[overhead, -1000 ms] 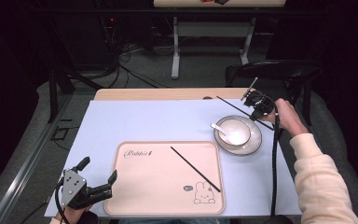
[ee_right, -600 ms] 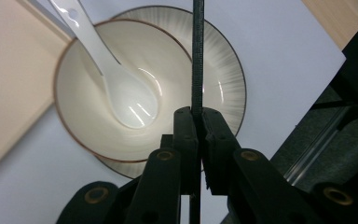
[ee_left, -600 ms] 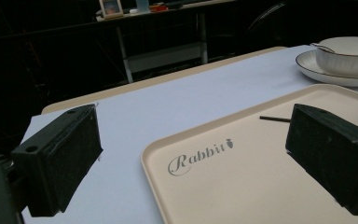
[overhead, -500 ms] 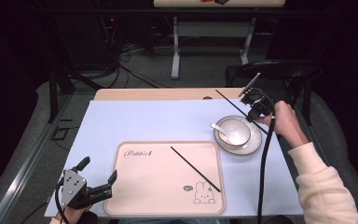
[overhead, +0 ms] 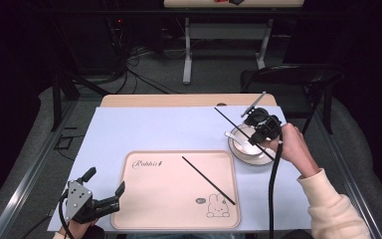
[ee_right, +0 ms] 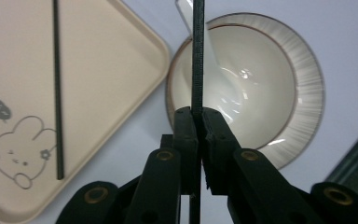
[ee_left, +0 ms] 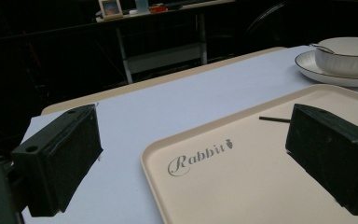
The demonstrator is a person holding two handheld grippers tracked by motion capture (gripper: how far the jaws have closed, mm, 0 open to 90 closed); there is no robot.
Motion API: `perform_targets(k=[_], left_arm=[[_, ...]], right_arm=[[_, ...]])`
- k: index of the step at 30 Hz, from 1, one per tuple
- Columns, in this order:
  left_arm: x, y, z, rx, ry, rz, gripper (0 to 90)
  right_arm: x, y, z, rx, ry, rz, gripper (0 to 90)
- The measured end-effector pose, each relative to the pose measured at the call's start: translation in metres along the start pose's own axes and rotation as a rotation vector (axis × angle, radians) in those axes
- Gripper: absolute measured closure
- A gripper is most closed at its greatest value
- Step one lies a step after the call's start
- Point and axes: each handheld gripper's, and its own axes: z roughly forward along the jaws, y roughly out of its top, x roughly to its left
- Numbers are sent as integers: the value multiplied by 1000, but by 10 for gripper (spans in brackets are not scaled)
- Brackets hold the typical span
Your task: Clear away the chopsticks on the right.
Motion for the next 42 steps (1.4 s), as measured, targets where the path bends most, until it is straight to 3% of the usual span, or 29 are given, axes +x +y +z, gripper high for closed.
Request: perform_targets(k=[3,6,16,28,34,42], left_arm=[[0,0,0,-5,-2,-5,31],[0,0,-1,-8,-2,-4,31],[-1,0,-1,-8,-1,-1,31],[-1,0,-1,-5,-4,1,31],[-1,0,0,-3,-5,4,31],[-1,0,0,-2,-8,5,31]], right_arm=[[6,-2,4,-12,15,4,849],[26,-6,14,-2,39,-25,850],[59,-5,34,-4,81,-73,850],[76,-12,75,45,109,-88,849],[91,-7,94,78,138,-125,849],[105,0,117,110,137,-122,849]])
